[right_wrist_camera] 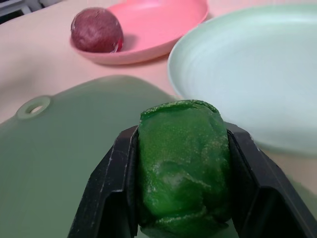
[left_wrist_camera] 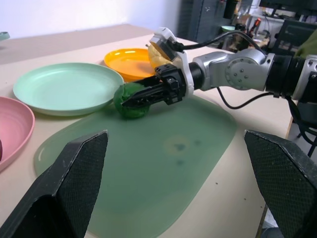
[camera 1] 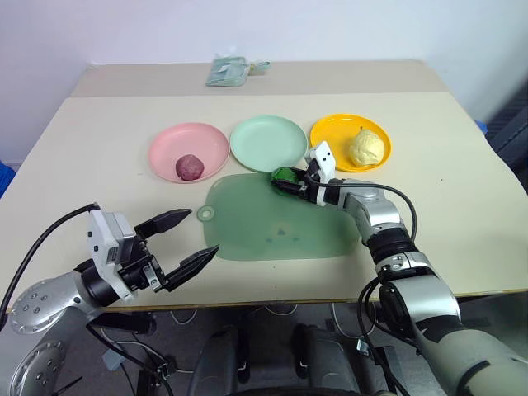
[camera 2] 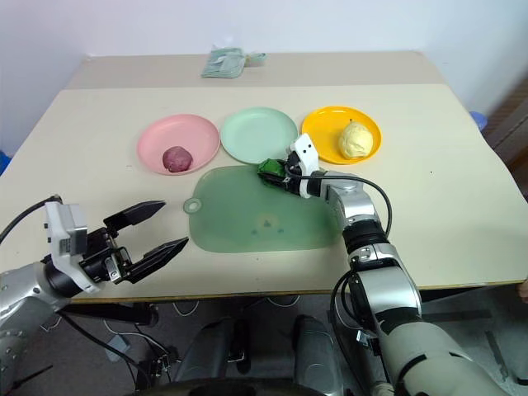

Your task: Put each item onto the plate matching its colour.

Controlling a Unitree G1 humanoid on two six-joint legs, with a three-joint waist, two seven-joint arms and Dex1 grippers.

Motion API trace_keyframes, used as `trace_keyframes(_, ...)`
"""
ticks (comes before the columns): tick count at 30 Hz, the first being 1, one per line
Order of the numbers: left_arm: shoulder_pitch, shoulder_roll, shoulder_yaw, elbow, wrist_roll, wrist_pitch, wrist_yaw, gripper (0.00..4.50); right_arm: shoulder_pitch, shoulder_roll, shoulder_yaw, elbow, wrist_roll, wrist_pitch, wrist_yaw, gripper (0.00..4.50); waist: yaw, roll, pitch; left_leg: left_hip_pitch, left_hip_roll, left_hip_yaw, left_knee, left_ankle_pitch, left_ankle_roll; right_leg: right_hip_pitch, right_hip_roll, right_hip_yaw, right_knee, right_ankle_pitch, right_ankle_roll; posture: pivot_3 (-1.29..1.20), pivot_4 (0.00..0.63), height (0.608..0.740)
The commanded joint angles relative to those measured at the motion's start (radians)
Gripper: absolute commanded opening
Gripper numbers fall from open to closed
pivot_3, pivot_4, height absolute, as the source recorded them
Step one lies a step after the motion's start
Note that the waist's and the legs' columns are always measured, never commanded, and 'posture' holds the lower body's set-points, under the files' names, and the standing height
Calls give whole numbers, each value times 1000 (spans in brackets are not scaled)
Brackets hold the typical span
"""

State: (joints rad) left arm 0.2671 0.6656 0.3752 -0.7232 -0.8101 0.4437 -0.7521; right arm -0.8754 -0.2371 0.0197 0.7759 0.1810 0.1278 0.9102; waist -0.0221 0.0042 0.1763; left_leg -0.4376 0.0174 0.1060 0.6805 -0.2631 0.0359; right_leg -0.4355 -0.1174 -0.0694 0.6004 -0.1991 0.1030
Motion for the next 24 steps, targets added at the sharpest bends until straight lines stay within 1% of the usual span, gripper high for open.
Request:
trace_keyframes(1, 4, -6, 7, -15, 6, -28, -2, 4500, -143, 32, -65, 72, 27, -85, -74, 1580, -1, 1, 0, 0, 0, 0, 0, 0, 0, 0, 0, 0, 0, 0, 0, 0, 150, 740)
trace_keyframes(3, 5, -11, 4, -14, 10, -31, -1, 4500, -235, 47, -83, 206, -3, -161, -172, 1580, -7, 1, 1, 0, 0, 0, 0, 0, 0, 0, 0, 0, 0, 0, 0, 0, 150, 740)
trace_keyframes(5, 3, -16, 0, -14, 13, -32, 1, 4500, -293, 57, -97, 306, -15, -216, -219, 1580, -8, 1, 0, 0, 0, 0, -1, 0, 0, -1, 0, 0, 1, 0, 0, 0, 150, 740)
trace_keyframes(7, 8, -24, 1, -18, 17, -36, 3, 4500, -339, 71, -113, 394, -21, -239, -267, 2609, -8, 0, 0, 0, 0, 0, -2, 0, -1, 0, 0, 0, 0, 0, 0, 0, 150, 740)
trace_keyframes(9, 17, -29, 4, -21, 21, -42, 6, 4500, -367, 82, -121, 450, -32, -254, -295, 3401, -14, 0, 0, 0, 0, 0, -2, 0, -1, 0, 0, 0, 0, 0, 0, 0, 150, 740)
trace_keyframes(10, 23, -33, 6, -25, 23, -45, 10, 4500, -374, 85, -122, 467, -40, -265, -309, 4125, -15, 0, 0, 0, 0, 0, -2, 0, -1, 0, 0, 0, 0, 0, 0, 0, 150, 740)
trace_keyframes(11, 31, -39, 11, -28, 24, -46, 20, 4500, -380, 88, -123, 477, -46, -276, -328, 4474, -17, 1, 0, 0, 0, 0, -2, 0, -1, 0, 0, 0, 0, 0, 0, 0, 150, 740)
trace_keyframes(14, 54, -58, 15, -44, 23, -48, 48, 4500, -386, 93, -136, 481, -41, -287, -310, 4474, -23, 1, 1, 0, 0, 0, -2, 0, -1, 0, 0, 0, 0, 0, 0, 0, 150, 740)
trace_keyframes(17, 59, -79, -11, -49, 107, -60, 116, 4500, -355, 74, -140, 442, -37, -300, -251, 4474, -22, 1, 1, 0, 0, 0, -2, 0, -1, 0, 0, 0, 0, 0, 0, 0, 150, 740)
trace_keyframes(20, 29, -88, -48, -31, 183, -56, 172, 4500, -297, 41, -136, 350, -23, -292, -155, 4474, -18, 1, 0, 0, 0, 0, -2, 0, 0, 0, 0, 0, 0, 0, 0, 0, 150, 740)
trace_keyframes(21, 9, -99, -55, -14, 201, -66, 189, 4500, -260, 26, -133, 282, -13, -274, -124, 4474, -14, 1, 0, 0, 0, -1, -2, 0, 0, 1, 0, 0, 0, 0, 0, 0, 150, 740)
trace_keyframes(23, -42, -122, -64, 39, 227, -81, 216, 4500, -144, -18, -119, 70, 6, -205, -72, 4474, -10, 1, 0, 0, -1, -1, -1, 0, 0, 1, 0, 0, -1, 0, 1, 0, 150, 740)
trace_keyframes(24, -62, -130, -65, 63, 241, -88, 224, 4500, -79, -41, -111, -44, 13, -169, -59, 4474, 3, 0, 0, 0, -1, -2, -1, 0, 0, 2, 0, 0, 0, 1, 2, 0, 150, 740)
